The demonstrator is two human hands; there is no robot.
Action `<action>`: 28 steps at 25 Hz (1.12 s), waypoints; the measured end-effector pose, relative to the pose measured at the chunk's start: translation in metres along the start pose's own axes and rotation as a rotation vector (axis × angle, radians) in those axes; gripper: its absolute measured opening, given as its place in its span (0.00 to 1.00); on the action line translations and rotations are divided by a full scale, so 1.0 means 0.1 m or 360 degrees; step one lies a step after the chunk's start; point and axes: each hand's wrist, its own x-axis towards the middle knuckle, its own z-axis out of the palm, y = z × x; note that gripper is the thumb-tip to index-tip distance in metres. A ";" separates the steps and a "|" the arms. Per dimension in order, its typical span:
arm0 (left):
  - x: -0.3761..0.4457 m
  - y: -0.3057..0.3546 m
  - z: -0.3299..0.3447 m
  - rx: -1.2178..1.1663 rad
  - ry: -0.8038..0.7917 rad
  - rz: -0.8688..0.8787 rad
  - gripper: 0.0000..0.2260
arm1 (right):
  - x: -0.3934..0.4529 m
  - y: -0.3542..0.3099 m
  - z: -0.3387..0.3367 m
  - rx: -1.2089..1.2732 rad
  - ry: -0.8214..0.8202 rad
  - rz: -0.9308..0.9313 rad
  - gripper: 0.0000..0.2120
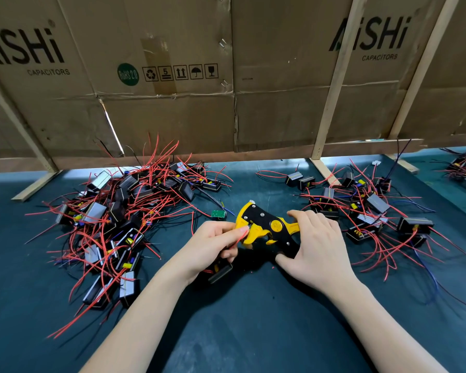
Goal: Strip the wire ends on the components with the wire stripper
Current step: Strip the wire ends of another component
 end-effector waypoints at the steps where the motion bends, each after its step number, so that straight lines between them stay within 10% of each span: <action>1: 0.00 0.00 0.00 -0.0005 0.0016 -0.0005 0.12 | -0.01 0.01 -0.01 0.0002 -0.0021 0.0030 0.37; 28: -0.08 0.06 -0.20 0.0424 -0.0176 0.0003 0.05 | 0.00 0.14 -0.07 -0.0031 0.0159 0.0112 0.32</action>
